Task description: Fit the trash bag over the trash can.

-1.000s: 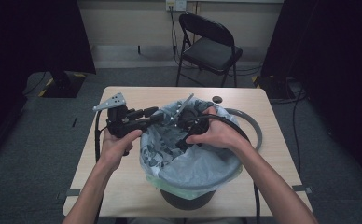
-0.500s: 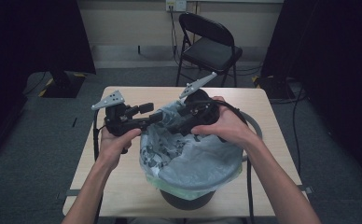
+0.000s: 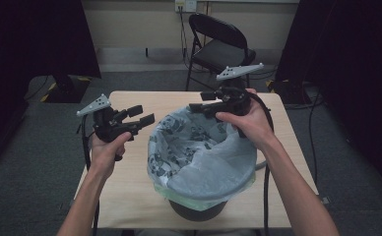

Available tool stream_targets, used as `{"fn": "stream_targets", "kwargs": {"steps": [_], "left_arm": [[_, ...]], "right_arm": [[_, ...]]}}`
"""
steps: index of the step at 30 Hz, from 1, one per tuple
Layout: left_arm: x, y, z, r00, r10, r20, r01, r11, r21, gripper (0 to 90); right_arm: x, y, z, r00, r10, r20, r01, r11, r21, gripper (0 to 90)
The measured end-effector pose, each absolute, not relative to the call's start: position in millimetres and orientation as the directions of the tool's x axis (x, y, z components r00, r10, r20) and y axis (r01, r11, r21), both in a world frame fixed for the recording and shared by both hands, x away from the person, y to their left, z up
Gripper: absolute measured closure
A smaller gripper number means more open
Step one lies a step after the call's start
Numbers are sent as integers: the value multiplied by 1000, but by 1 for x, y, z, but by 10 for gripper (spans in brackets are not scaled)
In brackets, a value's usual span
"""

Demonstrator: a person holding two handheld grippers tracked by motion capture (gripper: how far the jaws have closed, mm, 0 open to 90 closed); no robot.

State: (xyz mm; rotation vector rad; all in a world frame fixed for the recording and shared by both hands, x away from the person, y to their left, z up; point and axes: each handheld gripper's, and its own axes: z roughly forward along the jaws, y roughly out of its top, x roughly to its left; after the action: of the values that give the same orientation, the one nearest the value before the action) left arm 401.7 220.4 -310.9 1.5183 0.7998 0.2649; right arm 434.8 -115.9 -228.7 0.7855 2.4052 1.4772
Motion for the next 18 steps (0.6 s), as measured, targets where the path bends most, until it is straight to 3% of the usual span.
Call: {"fn": "stream_targets", "kwargs": {"steps": [8,18], "left_arm": [[401,230,-322,694,650,-309,343,79,936,281],[399,229,-341,687,675,-271,369,-3,929,265]], "right_arm": [[447,-137,-222,-775,625,89,342,296,892,309],[467,-173,-251,-695,707,131,421,253,871,259]]}}
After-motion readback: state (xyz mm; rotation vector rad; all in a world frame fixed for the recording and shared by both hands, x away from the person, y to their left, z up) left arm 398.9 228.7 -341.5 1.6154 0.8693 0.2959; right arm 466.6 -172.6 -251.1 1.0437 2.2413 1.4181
